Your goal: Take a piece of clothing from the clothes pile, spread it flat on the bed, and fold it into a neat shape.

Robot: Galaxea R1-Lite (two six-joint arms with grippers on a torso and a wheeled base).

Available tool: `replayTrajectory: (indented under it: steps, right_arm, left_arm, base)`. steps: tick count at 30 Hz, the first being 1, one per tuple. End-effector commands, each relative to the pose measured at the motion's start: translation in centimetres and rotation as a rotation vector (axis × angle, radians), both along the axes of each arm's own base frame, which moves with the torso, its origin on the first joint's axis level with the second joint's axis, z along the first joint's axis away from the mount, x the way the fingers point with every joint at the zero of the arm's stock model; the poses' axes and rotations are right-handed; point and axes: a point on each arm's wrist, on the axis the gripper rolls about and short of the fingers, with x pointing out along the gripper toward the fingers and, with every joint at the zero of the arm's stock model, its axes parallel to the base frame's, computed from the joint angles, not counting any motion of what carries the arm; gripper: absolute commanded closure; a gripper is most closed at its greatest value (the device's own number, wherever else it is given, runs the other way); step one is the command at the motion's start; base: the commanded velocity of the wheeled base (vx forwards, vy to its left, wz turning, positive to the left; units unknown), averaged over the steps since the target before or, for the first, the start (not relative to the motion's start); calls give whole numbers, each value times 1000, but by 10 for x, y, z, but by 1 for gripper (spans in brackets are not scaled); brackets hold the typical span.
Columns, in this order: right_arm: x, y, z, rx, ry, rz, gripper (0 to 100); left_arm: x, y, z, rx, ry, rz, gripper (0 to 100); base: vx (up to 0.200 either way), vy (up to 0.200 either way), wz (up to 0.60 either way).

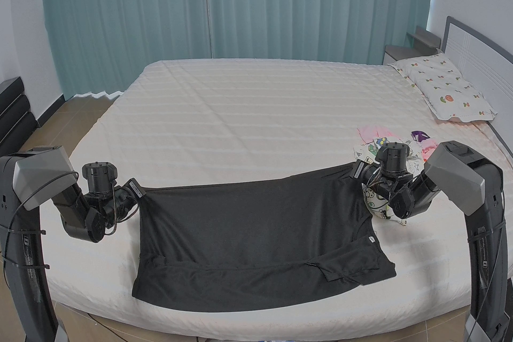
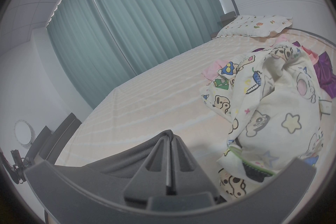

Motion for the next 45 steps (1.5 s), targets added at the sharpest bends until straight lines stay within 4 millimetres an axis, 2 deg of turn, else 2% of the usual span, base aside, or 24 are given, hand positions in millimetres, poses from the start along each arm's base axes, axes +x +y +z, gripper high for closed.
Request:
replayTrajectory:
  steps: [1,4,8,10,17,20,22,27,33,37,45]
  right_arm:
    - [-3,0,-1,-1,10,0,100]
    - [-11,1,0,-5,33,9,100]
    - [-22,-3,16,-1,29,10,100]
    - [-26,-4,16,-2,40,10,100]
    - [-22,-2,18,7,-24,13,100]
    - [-22,1,13,6,-16,19,100]
    - [-22,7,1,0,8,30,100]
    - [-14,11,-4,0,-13,25,100]
    - [-14,8,-4,0,-8,20,100]
    - [-24,5,-9,-8,28,17,100]
    - [-47,0,0,-11,66,21,100]
  left_arm:
    - [0,0,-4,3,12,-1,100]
    - [-1,0,-1,11,5,-4,100]
    - [-8,1,7,70,4,-32,100]
    - [-10,1,7,94,8,-44,100]
    - [-10,-1,8,112,5,-42,100]
    - [-10,0,6,123,9,-21,100]
    - [-10,1,4,127,14,-10,100]
    - [-8,-1,-11,127,47,-20,100]
    - [-4,-5,-14,149,51,-40,100]
    - [-8,-4,-15,150,63,-40,100]
    - [-35,-5,-17,193,114,-70,100]
  base:
    - [0,0,0]
    - [0,0,0]
    - [0,0,0]
    - [0,0,0]
    - [0,0,0]
    - [0,0,0]
    - [0,0,0]
    - [0,0,0]
    - [0,0,0]
    - [0,0,0]
    - [0,0,0]
